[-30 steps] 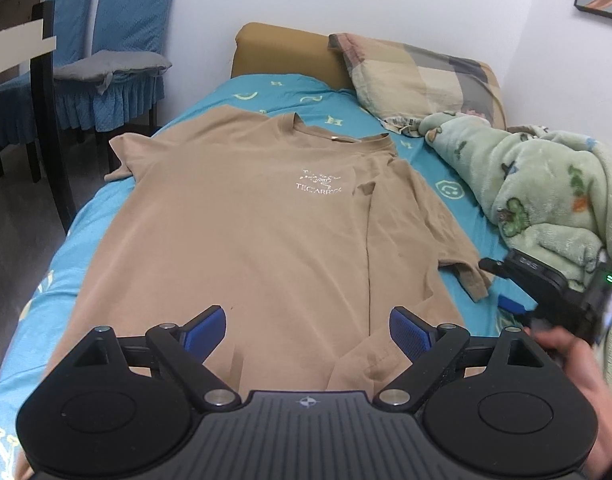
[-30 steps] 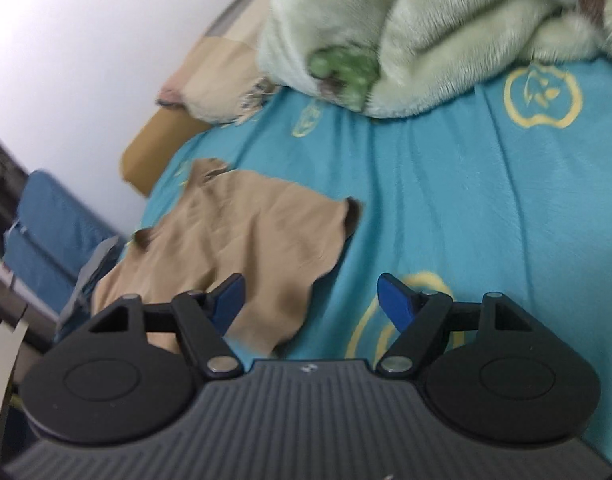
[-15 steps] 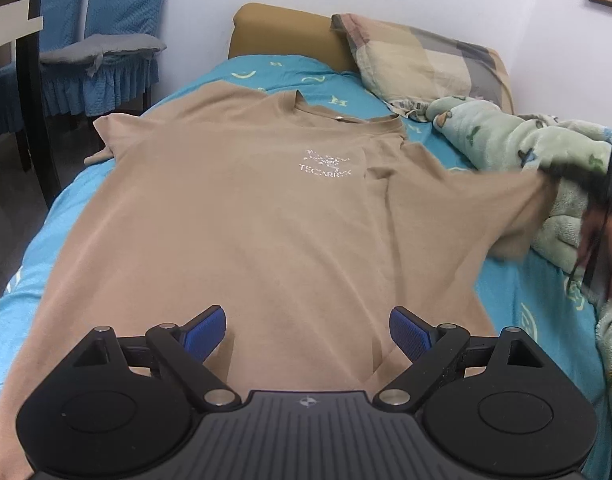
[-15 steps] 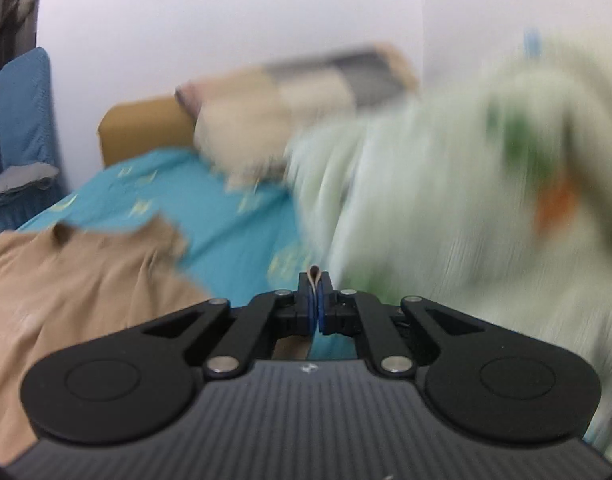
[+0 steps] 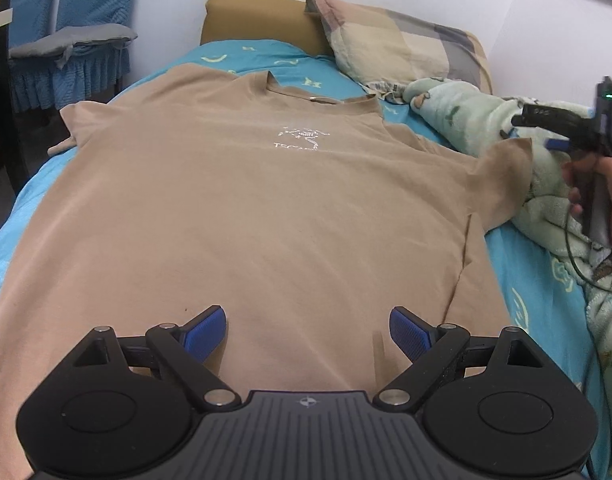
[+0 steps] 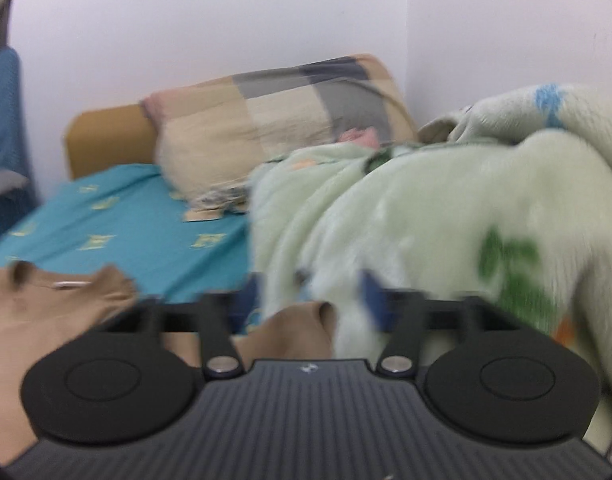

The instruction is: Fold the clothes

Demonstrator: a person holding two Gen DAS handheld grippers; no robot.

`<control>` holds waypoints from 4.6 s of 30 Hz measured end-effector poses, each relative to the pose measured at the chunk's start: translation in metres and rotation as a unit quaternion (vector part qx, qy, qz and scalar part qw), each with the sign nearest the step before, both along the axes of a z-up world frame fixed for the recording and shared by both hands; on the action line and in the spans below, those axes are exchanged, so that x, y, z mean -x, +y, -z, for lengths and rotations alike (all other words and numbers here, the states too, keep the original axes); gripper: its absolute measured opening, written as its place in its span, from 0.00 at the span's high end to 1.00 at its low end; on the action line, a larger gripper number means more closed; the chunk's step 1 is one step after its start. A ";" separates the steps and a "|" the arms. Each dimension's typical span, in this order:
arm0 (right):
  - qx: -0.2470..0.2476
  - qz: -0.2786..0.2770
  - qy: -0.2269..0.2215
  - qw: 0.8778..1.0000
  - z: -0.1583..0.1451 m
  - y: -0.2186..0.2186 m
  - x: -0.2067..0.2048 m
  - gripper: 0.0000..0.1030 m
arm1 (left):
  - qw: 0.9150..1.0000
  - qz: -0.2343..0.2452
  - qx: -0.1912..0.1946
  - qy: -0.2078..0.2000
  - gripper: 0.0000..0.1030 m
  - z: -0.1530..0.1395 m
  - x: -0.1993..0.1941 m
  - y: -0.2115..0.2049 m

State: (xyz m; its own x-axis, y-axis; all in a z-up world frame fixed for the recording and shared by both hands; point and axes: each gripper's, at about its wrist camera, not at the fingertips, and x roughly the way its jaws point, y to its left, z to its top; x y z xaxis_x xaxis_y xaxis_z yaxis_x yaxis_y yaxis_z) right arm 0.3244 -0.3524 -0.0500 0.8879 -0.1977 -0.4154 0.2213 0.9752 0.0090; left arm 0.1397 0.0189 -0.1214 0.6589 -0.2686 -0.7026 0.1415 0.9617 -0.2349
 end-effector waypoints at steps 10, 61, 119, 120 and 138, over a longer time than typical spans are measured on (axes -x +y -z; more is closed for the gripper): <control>-0.140 0.009 0.012 0.990 -0.022 0.033 0.201 0.14 | 0.999 0.017 0.027 -0.005 0.13 -0.019 0.017 0.001; -0.250 0.059 -0.008 0.966 -0.008 -0.023 0.354 0.14 | 0.958 0.281 -0.029 0.039 0.90 0.008 0.164 -0.225; -0.228 -0.045 -0.043 0.972 0.001 0.060 0.314 0.17 | 0.987 0.036 -0.041 -0.149 0.00 -0.111 0.131 -0.021; -0.247 -0.040 -0.042 0.967 0.005 0.054 0.309 0.17 | 0.988 0.035 -0.042 -0.147 0.00 -0.110 0.130 -0.021; -0.431 0.029 -0.070 0.899 0.096 -0.027 0.181 0.16 | 0.992 -0.002 -0.085 -0.088 0.00 -0.066 0.099 -0.025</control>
State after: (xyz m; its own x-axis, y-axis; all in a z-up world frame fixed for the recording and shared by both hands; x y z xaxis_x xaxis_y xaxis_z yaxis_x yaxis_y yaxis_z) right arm 0.1430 -0.3793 -0.1462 0.9421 0.0963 -0.3213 0.2094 0.5795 0.7876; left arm 0.0407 -0.0060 -0.0558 0.7764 -0.1529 -0.6114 0.1623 0.9859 -0.0405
